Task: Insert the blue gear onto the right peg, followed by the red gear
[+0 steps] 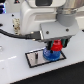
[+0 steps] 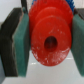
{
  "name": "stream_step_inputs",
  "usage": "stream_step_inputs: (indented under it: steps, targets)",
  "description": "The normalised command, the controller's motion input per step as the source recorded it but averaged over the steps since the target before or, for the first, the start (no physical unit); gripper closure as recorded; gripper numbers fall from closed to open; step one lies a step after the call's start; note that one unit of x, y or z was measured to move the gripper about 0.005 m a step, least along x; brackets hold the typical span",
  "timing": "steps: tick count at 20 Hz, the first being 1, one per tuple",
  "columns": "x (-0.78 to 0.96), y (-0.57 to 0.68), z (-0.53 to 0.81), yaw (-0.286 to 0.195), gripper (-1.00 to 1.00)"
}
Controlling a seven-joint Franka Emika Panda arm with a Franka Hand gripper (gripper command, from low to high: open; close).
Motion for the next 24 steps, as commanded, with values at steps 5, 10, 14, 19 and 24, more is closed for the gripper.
stream_step_inputs:
  steps: [5,10,14,19,24]
  targets:
    - [0.18,-0.25,-0.20,0.000,1.00]
    - [0.05,-0.12,0.06,0.000,1.00]
    - [-0.04,0.02,0.17,0.000,1.00]
    - [-0.22,-0.03,0.31,0.000,1.00]
    - [-0.02,-0.06,0.04,0.000,1.00]
